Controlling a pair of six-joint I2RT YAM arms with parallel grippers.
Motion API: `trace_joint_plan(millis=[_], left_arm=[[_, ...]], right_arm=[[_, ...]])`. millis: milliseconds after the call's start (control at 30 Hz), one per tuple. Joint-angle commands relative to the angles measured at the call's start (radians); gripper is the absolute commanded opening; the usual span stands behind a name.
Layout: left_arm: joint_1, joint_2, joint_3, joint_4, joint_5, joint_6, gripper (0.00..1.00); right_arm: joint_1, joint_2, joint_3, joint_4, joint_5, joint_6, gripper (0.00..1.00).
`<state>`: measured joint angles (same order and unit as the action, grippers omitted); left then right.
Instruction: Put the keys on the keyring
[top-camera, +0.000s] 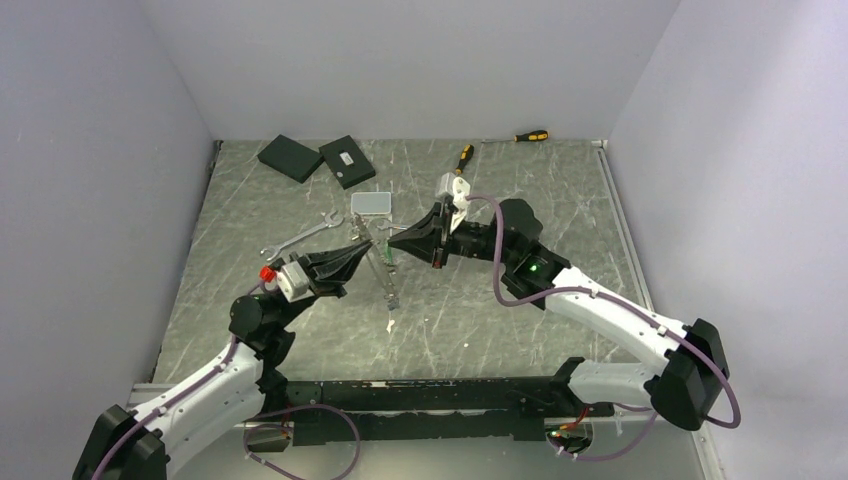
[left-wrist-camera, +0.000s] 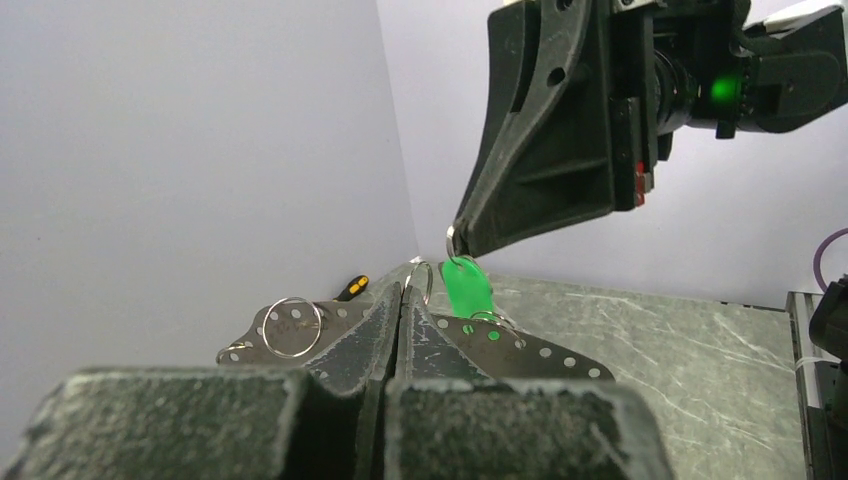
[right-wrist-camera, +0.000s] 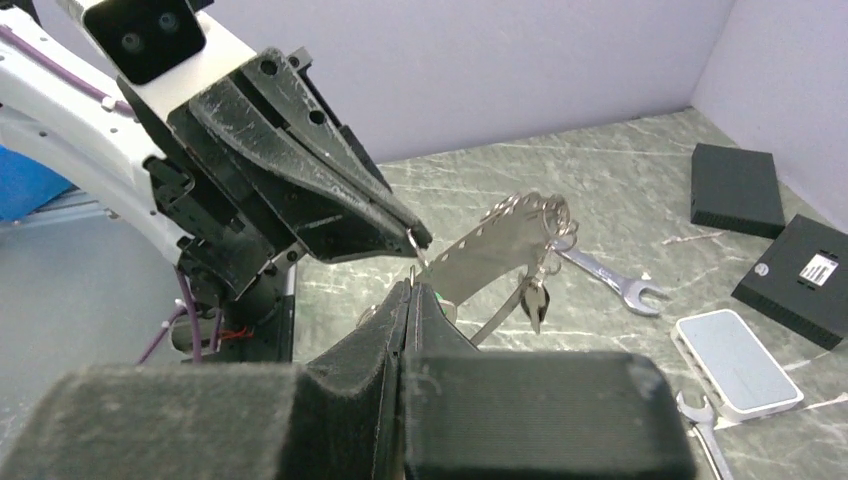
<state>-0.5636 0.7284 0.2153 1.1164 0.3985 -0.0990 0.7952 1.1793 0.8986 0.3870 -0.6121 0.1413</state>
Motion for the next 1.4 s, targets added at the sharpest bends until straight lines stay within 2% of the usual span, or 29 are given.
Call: trace_joint_plan(millis=[0, 200, 433, 867, 1100, 1367], left_arm=[[0.006, -0.02, 0.009, 0.038, 0.02, -0.001, 0.0], [0.005, -0.02, 0.018, -0.001, 0.009, 0.014, 0.0], [0.005, -0.015, 0.021, -0.023, -0.011, 0.016, 0.0], [0.014, -0.018, 0.013, -0.012, -0.067, -0.019, 0.0], [0.03, -0.012, 0.004, 0.033, -0.079, -0.059, 0.0], [0.035, -0.024, 0.004, 0.013, -0.063, -0.058, 0.0]], right_arm=[[-0.008, 0.018, 0.09, -0.077, -0.003, -0.046, 0.0], [-0.01, 0.095, 0.18, -0.182, -0.056, -0.048, 0.0], [-0.01, 0.097, 0.173, -0.167, -0.071, -0.055, 0.0], [-0.015, 0.031, 0.133, -0.211, 0.022, -0.101, 0.0], [-0.015, 0.06, 0.154, -0.227, -0.056, -0.073, 0.0], [-0.014, 0.104, 0.173, -0.187, -0.087, -0.053, 0.0]])
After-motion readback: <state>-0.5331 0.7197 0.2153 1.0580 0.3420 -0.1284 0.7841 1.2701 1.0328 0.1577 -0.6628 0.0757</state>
